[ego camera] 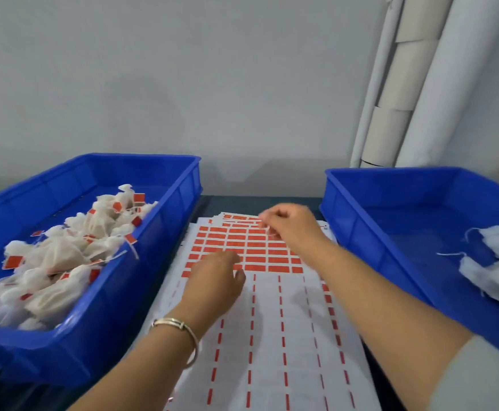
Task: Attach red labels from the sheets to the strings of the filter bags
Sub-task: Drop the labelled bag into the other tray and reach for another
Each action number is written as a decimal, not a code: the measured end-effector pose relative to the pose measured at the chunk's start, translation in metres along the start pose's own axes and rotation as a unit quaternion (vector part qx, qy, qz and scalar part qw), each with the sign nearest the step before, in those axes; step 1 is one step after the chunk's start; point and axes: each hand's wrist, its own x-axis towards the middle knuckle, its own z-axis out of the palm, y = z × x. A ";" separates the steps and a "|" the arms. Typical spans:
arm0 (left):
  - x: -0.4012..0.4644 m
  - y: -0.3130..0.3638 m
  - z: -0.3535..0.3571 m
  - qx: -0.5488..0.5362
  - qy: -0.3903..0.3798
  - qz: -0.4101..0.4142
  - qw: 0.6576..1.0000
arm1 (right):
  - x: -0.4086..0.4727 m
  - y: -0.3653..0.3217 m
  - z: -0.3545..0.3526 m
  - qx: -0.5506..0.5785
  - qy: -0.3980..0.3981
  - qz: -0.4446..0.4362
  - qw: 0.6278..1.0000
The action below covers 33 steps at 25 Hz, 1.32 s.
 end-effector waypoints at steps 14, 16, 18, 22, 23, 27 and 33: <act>-0.015 0.017 0.089 0.137 -0.099 0.031 0.985 | 0.062 0.130 -0.190 -0.141 0.179 0.152 0.962; -0.014 0.017 0.091 0.144 -0.105 0.016 0.984 | 0.089 0.144 -0.176 -0.162 0.129 0.166 0.964; -0.010 0.019 0.094 0.158 -0.111 0.001 0.981 | 0.112 0.156 -0.164 -0.146 0.100 0.176 0.968; -0.002 0.018 0.097 0.183 -0.133 -0.008 0.974 | 0.141 0.169 -0.150 -0.084 0.060 0.210 0.972; -0.002 0.019 0.097 0.184 -0.134 -0.007 0.974 | 0.148 0.172 -0.149 -0.084 0.062 0.220 0.970; -0.005 0.017 0.097 0.181 -0.125 -0.001 0.975 | 0.156 0.186 -0.143 -0.124 0.085 0.211 0.966; -0.009 0.019 0.095 0.160 -0.114 -0.008 0.980 | 0.129 0.160 -0.163 0.023 0.232 0.158 0.959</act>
